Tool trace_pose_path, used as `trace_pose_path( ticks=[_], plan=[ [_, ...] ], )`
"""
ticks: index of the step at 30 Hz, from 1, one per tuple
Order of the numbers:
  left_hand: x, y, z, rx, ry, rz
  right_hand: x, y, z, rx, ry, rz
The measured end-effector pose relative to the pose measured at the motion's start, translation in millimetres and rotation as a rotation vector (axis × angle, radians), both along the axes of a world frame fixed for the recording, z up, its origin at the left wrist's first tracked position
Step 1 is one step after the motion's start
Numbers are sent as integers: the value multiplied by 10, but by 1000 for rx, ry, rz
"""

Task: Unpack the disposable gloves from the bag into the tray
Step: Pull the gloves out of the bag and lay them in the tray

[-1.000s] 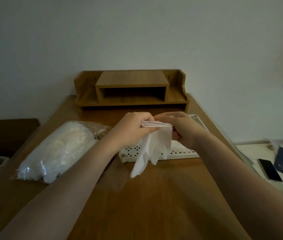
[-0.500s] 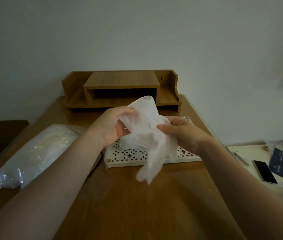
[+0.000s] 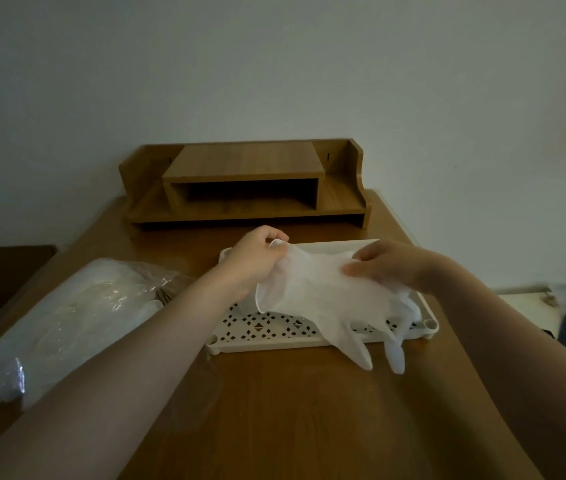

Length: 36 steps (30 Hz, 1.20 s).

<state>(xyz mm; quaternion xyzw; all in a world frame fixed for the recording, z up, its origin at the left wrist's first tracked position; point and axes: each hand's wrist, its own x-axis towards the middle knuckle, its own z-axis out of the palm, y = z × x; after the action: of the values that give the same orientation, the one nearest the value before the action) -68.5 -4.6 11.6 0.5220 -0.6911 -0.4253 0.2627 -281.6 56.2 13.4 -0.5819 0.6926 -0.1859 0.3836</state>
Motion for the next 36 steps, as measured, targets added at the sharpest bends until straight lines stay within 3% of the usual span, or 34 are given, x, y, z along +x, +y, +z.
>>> trace_pose_path(
  ticks=[8, 19, 23, 25, 28, 32, 36],
  plan=[
    [-22, -300, -292, -141, -180, 41, -211, -254, -249, -61, -68, -224],
    [20, -422, -492, -348, -469, 35, -62, -585, -395, -199, 445, -177],
    [30, -421, -480, -361, -473, 66, -34, -541, -465, -384, 681, -164],
    [5, -361, -467, -503, -561, 52, 59, -476, -469, -490, 773, -114],
    [-140, -197, -404, -745, -586, -126, 217, -378, -452, -523, 720, -8],
    [-348, -44, -521, -587, -593, -455, 250, -302, -496, -324, 751, 118],
    [-318, -115, -737, -362, -705, -485, 239, -266, -460, -238, 866, 140]
  ],
)
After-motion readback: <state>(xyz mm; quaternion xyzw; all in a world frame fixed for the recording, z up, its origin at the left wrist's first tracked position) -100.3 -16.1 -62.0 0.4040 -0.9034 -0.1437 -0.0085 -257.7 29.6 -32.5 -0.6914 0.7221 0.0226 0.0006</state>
